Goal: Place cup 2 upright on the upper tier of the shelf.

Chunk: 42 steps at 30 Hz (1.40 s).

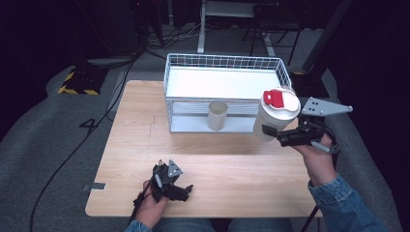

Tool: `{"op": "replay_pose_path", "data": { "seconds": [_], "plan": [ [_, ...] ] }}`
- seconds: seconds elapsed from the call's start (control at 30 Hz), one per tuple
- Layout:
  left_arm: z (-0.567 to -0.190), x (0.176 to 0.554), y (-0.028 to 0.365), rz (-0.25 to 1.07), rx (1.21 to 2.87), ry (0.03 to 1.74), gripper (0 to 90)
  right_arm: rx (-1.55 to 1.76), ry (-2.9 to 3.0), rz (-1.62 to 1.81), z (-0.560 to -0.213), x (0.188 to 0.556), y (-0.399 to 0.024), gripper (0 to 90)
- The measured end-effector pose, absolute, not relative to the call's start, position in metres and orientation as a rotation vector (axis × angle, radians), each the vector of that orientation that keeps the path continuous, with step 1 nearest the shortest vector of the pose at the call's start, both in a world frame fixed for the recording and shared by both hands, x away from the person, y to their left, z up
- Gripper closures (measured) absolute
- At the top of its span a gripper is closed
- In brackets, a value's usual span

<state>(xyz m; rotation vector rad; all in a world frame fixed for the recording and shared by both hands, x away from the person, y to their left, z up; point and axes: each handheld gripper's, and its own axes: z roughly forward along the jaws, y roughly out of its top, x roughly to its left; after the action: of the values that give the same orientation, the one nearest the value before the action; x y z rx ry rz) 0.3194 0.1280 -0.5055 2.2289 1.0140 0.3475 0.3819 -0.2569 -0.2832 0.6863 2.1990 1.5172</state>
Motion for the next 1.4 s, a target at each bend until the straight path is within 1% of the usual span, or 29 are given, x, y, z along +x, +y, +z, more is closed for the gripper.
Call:
{"op": "replay_pose_path", "data": {
  "seconds": [0.13,0.33,0.57,0.8,1.0,1.07,1.4],
  "plan": [
    [-0.505,0.319,0.128,0.344,2.231,1.014,0.0,0.691,2.195,1.522,-0.275,0.390,-0.251,11.6],
    [-0.505,0.319,0.129,0.345,2.231,1.011,0.0,0.713,2.183,1.539,-0.252,0.414,-0.237,11.6],
    [-0.506,0.321,0.130,0.342,2.234,1.000,0.0,0.715,2.177,1.526,-0.238,0.435,-0.222,11.6],
    [-0.505,0.323,0.130,0.353,2.237,0.998,0.0,0.746,2.178,1.513,-0.231,0.463,-0.202,11.6],
    [-0.505,0.324,0.130,0.351,2.233,1.006,0.0,0.776,2.167,1.500,-0.230,0.482,-0.193,11.6],
    [-0.505,0.324,0.130,0.352,2.232,1.007,0.0,0.799,2.159,1.493,-0.229,0.494,-0.188,11.6],
    [-0.505,0.324,0.130,0.351,2.232,1.006,0.0,0.837,2.140,1.466,-0.230,0.523,-0.175,11.6]
  ]
}}
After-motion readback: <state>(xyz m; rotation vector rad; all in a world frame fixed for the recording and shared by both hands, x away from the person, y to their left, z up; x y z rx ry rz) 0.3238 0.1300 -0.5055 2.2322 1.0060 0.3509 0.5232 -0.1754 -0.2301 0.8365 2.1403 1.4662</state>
